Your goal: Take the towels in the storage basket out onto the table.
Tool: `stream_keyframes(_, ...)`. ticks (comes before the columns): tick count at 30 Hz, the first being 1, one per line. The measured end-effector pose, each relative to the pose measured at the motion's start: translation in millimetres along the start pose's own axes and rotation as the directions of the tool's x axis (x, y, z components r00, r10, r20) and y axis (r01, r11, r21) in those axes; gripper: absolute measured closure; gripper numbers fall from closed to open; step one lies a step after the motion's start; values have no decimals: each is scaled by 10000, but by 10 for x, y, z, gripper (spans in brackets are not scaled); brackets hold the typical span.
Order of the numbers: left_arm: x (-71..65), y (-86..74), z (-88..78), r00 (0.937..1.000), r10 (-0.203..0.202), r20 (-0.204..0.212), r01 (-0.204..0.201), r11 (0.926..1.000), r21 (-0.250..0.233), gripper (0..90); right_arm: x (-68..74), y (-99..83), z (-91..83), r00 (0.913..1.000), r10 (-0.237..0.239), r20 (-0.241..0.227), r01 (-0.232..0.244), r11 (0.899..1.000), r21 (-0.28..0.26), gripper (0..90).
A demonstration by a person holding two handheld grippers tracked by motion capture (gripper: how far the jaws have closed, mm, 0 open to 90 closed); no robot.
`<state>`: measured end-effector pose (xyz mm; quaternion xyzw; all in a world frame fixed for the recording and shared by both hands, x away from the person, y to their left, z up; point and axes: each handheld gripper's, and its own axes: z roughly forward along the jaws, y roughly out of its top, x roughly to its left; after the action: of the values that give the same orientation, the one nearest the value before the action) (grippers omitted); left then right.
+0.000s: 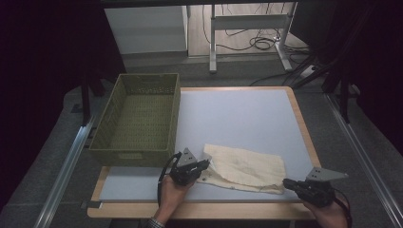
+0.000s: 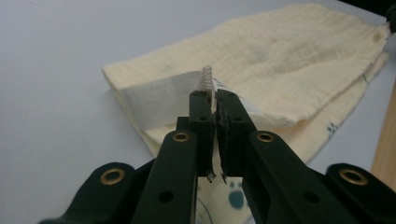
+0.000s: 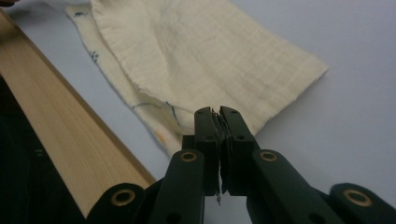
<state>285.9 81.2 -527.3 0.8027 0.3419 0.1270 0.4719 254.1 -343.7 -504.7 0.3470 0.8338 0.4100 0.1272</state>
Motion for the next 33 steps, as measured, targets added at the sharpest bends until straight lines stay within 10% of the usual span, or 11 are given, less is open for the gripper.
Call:
stream_keyframes(15, 13, -216, -148, 9983, -532, 224, 533, 9986, -50, 842, 62, -73, -36, 9997, 145, -195, -147, 9998, -108, 860)
stream_keyframes(33, 1, -135, -426, 9970, -689, -343, 690, 9976, 32, 548, -46, 8, -166, 9988, 306, 395, -295, 9992, -273, 640)
